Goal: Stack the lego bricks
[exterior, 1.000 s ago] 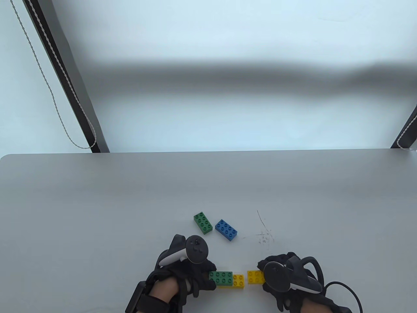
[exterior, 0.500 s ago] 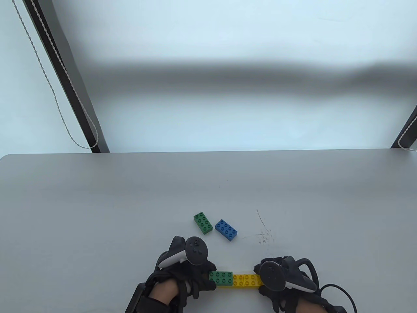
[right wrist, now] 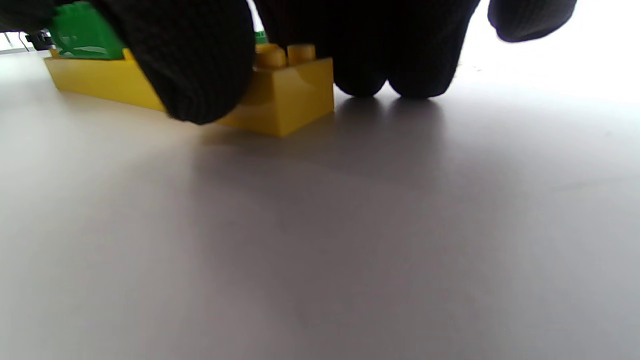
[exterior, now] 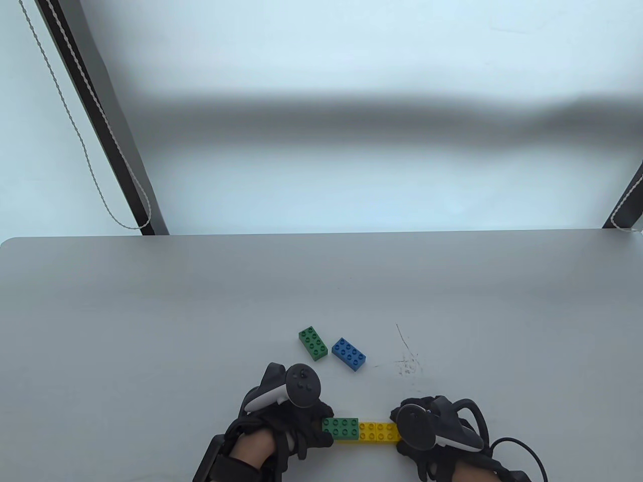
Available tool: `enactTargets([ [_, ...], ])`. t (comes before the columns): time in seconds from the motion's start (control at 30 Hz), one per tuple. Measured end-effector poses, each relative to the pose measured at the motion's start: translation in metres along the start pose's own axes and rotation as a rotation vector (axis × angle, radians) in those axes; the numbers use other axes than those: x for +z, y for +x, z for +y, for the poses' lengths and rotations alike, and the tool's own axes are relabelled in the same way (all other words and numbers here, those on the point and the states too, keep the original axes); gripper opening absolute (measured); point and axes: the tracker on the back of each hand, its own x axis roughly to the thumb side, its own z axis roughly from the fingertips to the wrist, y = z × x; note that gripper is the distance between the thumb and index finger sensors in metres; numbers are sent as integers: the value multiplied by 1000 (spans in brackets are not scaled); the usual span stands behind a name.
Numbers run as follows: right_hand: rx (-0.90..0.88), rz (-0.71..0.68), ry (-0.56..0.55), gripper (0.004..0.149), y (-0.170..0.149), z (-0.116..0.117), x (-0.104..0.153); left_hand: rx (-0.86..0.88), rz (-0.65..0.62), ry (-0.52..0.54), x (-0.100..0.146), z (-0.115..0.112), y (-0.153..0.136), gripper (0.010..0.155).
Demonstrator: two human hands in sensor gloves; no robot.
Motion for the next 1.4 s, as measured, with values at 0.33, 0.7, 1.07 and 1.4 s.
enactTargets([
  [0.33,7,8,2,66,1,0,-1,1,0,-1,-1,0,0,70],
  [0.7,8,13,8,66,2,-1,-2,5,-3,-12,0,1,0,70],
  [1.07,-57,19,14,82,-5,-6,-1,134,-13,-4,6,19,-15,72],
  [1.4,-82,11,-56,83,-7,-20,5,-4,59,338,11,48,-20,67],
])
